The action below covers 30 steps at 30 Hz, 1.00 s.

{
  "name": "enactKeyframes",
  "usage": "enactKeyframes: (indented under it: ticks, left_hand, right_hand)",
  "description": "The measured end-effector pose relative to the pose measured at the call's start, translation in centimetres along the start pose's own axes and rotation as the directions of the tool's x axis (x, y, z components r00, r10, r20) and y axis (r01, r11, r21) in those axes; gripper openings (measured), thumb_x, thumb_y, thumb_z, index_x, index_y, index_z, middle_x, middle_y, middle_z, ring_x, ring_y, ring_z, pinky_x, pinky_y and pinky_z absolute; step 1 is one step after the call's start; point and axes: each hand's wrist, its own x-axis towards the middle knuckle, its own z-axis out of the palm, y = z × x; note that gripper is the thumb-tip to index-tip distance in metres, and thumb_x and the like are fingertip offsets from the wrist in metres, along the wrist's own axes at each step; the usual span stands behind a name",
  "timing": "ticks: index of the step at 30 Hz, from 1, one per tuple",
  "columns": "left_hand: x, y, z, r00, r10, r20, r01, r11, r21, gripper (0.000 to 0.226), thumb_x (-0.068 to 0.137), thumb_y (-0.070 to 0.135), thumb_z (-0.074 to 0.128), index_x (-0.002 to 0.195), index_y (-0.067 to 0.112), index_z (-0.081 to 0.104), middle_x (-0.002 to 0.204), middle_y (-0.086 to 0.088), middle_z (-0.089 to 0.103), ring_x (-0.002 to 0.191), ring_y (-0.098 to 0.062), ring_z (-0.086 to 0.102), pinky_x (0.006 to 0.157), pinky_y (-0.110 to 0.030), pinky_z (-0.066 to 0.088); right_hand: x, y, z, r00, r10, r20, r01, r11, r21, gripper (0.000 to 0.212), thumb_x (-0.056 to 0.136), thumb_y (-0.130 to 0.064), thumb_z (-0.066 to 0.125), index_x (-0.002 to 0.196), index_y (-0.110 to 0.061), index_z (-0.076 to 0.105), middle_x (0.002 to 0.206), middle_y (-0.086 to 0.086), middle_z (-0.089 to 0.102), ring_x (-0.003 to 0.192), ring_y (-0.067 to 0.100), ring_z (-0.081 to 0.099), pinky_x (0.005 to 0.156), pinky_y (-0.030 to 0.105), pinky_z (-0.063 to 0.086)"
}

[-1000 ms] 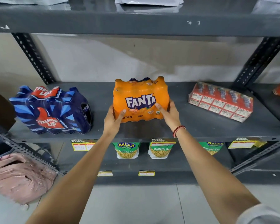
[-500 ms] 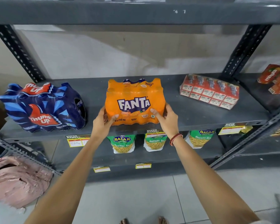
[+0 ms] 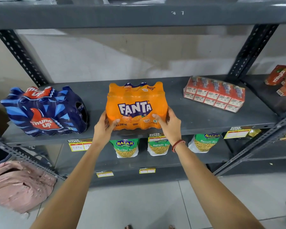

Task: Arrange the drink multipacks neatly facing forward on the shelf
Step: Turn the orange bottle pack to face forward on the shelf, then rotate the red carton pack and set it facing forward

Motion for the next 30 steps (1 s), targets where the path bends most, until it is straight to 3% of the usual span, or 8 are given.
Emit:
enactKeyframes:
  ticks: [5,8,10,14,17,21,24,30]
  left_hand:
    - [-1.0,0.5,0.5,0.991,0.026,-0.130,-0.029,0.999,-0.016,0.058,0.084,0.035,0.064,0.135,0.015,0.042,0.131,-0.004,0.058,0.116,-0.017,0.057,0.092,-0.028,0.049]
    - [-4.1,0.8,3.5,0.880,0.195,-0.434,-0.191,0.980,0.052,0.039,0.089,0.034,0.060,0.124,0.019,0.050,0.120,0.004,0.056,0.108,-0.015,0.056,0.089,-0.032,0.049]
    - [-6.3,1.1,6.9,0.836,0.282,-0.470,-0.240,0.959,0.149,0.030,0.090,0.027,0.058,0.119,0.021,0.051,0.113,0.005,0.052,0.096,-0.020,0.055,0.078,-0.033,0.047]
    - [-7.8,3.2,14.2,0.912,0.391,-0.122,-0.373,0.916,0.149,0.023,0.088,0.016,0.059,0.108,0.029,0.056,0.108,0.004,0.054,0.096,-0.014,0.056,0.076,-0.017,0.046]
    - [-5.8,6.0,18.9,0.895,0.438,0.083,-0.446,0.882,0.152,0.016,0.089,0.016,0.059,0.105,0.018,0.061,0.106,0.008,0.052,0.096,-0.014,0.059,0.079,-0.027,0.052]
    - [-0.5,10.4,23.1,0.868,0.472,0.150,-0.492,0.857,0.150,0.020,0.088,0.020,0.060,0.108,0.016,0.062,0.107,0.006,0.053,0.092,-0.004,0.054,0.082,-0.021,0.049]
    - [4.5,13.3,26.7,0.863,0.469,0.188,-0.502,0.837,0.218,0.032,0.087,0.020,0.061,0.116,0.006,0.057,0.116,-0.011,0.054,0.102,-0.018,0.054,0.089,-0.021,0.041]
    - [12.4,15.9,32.0,0.974,0.107,0.198,-0.163,0.941,0.296,0.070,0.089,0.042,0.054,0.140,0.000,0.030,0.143,-0.024,0.038,0.131,-0.039,0.037,0.106,-0.042,0.031]
  right_hand:
    - [0.3,0.1,-0.4,0.999,-0.019,0.035,0.018,1.000,0.017,0.058,0.082,-0.039,0.068,0.129,-0.012,0.047,0.126,0.010,0.062,0.108,0.025,0.064,0.087,0.038,0.057]
    - [0.6,0.7,-1.5,0.997,-0.030,0.075,0.026,0.998,0.049,0.057,0.081,-0.037,0.069,0.128,-0.013,0.048,0.128,0.008,0.061,0.111,0.019,0.060,0.085,0.023,0.052]
    - [0.9,0.8,-2.8,0.998,-0.034,0.053,0.030,0.997,0.075,0.057,0.081,-0.037,0.070,0.128,-0.013,0.050,0.128,0.006,0.060,0.111,0.012,0.056,0.085,0.020,0.049]
    - [2.9,1.1,-7.4,0.997,-0.041,-0.063,0.048,0.992,0.114,0.046,0.084,-0.036,0.067,0.122,-0.013,0.055,0.116,0.002,0.063,0.105,0.012,0.059,0.080,0.014,0.049]
    - [5.3,2.1,-12.6,0.972,-0.036,-0.231,0.056,0.995,0.084,0.037,0.086,-0.030,0.066,0.115,-0.008,0.059,0.108,0.002,0.064,0.098,0.012,0.059,0.071,0.003,0.045]
    - [8.7,4.0,-19.0,0.913,0.003,-0.407,-0.052,0.992,-0.111,0.038,0.088,-0.026,0.064,0.116,0.000,0.059,0.116,0.017,0.060,0.107,0.028,0.056,0.087,0.025,0.047]
    - [11.4,5.9,-23.1,0.863,0.076,-0.499,-0.227,0.942,-0.249,0.050,0.086,-0.035,0.064,0.118,0.003,0.055,0.121,0.024,0.051,0.114,0.039,0.046,0.093,0.040,0.038]
    - [15.9,9.2,-25.9,0.871,0.375,-0.316,-0.470,0.825,-0.316,0.079,0.089,-0.056,0.048,0.134,0.008,0.038,0.144,0.028,0.034,0.136,0.039,0.030,0.109,0.045,0.028]
